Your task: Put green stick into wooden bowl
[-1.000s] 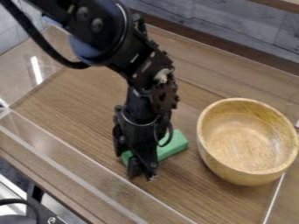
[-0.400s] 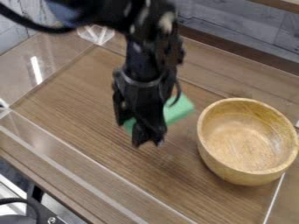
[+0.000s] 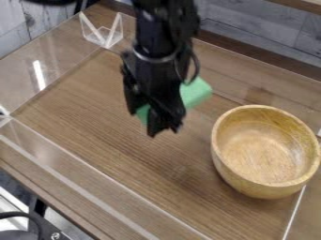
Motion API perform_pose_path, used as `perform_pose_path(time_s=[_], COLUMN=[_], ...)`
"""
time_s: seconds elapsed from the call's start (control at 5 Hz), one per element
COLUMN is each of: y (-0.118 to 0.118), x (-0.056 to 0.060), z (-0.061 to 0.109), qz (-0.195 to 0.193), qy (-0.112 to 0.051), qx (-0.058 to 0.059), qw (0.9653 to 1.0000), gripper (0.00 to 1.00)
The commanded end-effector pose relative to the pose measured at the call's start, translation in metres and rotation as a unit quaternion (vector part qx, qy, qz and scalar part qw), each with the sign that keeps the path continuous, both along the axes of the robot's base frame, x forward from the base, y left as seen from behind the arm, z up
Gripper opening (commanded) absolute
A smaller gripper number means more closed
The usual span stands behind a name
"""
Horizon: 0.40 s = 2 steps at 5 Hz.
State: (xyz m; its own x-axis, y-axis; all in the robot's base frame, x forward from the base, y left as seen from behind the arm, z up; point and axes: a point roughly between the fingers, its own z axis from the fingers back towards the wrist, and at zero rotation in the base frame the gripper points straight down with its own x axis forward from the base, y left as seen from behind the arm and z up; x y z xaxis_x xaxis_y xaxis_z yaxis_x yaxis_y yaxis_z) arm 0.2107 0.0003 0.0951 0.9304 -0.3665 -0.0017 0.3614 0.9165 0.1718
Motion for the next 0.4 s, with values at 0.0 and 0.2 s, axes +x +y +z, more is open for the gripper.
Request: perform_pose_path(time_s=[0.0, 0.2], y=[0.0007, 0.0027], x=[0.0041, 0.0026], z=[-0.0013, -0.0088], qz=[0.003, 0.004], qy=[-0.018, -0.012], qx=[0.0, -0.001], qw=[0.9998, 0.9999], gripper=[0.0, 0.0])
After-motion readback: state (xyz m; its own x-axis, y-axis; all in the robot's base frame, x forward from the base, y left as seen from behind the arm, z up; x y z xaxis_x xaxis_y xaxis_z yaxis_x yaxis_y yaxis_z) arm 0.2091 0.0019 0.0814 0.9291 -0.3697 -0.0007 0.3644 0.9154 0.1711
